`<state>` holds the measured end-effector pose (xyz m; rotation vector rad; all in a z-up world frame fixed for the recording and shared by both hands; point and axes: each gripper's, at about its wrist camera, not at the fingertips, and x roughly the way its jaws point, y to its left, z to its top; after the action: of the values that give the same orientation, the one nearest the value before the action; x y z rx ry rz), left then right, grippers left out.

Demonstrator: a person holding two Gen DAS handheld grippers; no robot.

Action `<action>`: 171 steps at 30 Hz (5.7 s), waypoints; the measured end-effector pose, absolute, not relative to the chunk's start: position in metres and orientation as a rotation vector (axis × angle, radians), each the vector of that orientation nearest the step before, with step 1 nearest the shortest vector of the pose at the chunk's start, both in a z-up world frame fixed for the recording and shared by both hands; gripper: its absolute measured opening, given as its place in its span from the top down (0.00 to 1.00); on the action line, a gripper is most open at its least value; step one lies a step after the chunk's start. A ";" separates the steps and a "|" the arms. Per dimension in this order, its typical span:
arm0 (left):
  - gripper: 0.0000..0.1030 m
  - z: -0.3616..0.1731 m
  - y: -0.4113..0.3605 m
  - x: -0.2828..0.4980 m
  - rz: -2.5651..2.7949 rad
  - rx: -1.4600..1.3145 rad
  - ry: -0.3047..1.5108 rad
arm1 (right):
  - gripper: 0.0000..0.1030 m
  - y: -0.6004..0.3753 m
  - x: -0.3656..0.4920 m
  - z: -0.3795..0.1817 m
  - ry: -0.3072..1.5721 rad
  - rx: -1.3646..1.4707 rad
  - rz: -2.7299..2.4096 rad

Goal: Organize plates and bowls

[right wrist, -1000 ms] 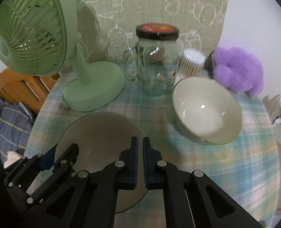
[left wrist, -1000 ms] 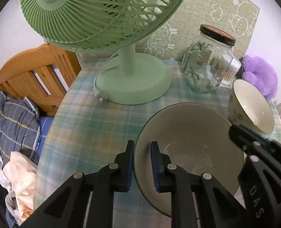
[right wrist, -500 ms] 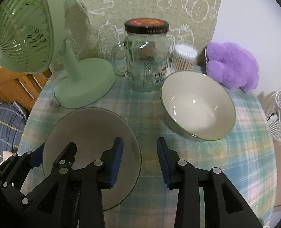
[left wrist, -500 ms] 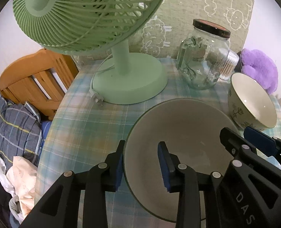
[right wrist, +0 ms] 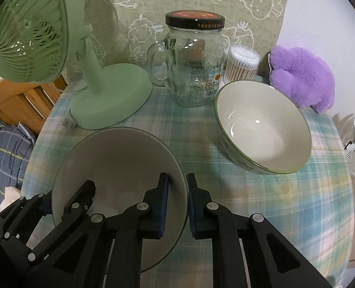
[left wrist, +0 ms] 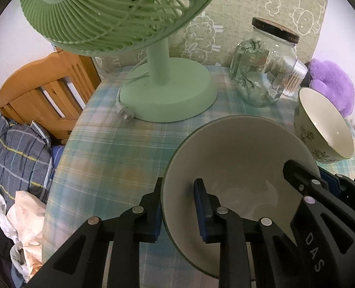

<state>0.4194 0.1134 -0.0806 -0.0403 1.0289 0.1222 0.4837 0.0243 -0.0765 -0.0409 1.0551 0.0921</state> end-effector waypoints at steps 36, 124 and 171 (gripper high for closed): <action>0.79 0.035 0.064 0.294 0.135 -0.067 0.918 | 0.85 -0.025 0.350 0.049 0.935 -0.012 0.108; 0.24 -0.054 0.011 0.124 -0.089 0.007 1.146 | 0.46 -0.078 0.164 -0.040 1.189 -0.015 0.010; 0.15 0.056 -0.058 0.319 0.154 -0.053 0.879 | 0.42 -0.146 0.375 0.068 0.906 -0.031 0.215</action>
<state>0.3194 -0.0584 0.0556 -0.0533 0.8791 0.1537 0.3749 -0.1458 0.0678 -0.0309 0.9058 0.2151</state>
